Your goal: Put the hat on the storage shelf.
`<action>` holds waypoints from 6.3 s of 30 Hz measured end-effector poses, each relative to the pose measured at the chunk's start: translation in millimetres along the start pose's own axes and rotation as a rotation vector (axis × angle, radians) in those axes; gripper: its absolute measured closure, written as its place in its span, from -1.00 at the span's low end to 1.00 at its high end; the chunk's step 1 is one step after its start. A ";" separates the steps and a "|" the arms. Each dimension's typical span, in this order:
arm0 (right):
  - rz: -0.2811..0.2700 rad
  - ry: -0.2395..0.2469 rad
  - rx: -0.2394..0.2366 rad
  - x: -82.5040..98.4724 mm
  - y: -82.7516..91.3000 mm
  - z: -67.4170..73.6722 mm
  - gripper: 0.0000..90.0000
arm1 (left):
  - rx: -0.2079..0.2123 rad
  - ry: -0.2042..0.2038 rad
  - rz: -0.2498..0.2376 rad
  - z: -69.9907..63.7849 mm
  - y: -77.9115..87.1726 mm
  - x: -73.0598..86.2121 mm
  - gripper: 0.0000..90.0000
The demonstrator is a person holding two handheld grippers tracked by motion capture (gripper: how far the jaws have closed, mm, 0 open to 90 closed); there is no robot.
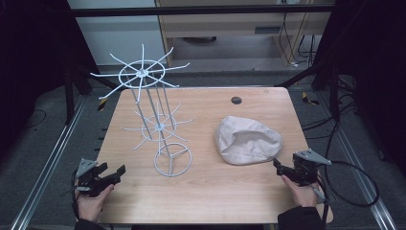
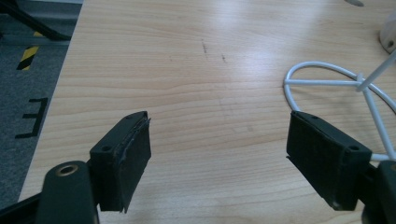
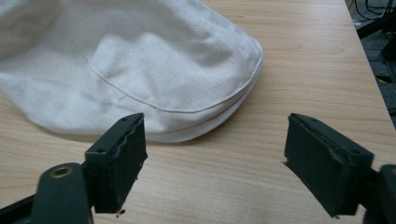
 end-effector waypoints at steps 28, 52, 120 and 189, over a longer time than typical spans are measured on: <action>-0.072 0.086 -0.049 -31.6 -6.7 9.0 -0.01 | -0.011 -0.064 -0.012 -12.3 3.0 -2.1 -0.25; -0.041 0.122 -0.050 -41.4 -57.7 2.1 0.10 | -0.021 -0.068 0.015 -10.3 -1.3 -1.4 -0.13; 0.082 0.195 -0.258 9.5 40.4 71.5 1.00 | -0.010 -0.078 0.033 -12.0 2.6 1.0 -0.01; 0.291 0.390 -0.224 -53.6 -21.0 124.5 0.45 | -0.021 -0.107 0.097 -8.7 -6.4 5.2 -0.19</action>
Point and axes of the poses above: each handheld gripper's, and its own axes: y roughly backward along the jaws, x roughly out of its underside, z roughly to its left, the point moved 5 cm from there along -y, roughly forward along the jaws, and after that the axes turned 6 degrees about x, right-handed, at the moved point
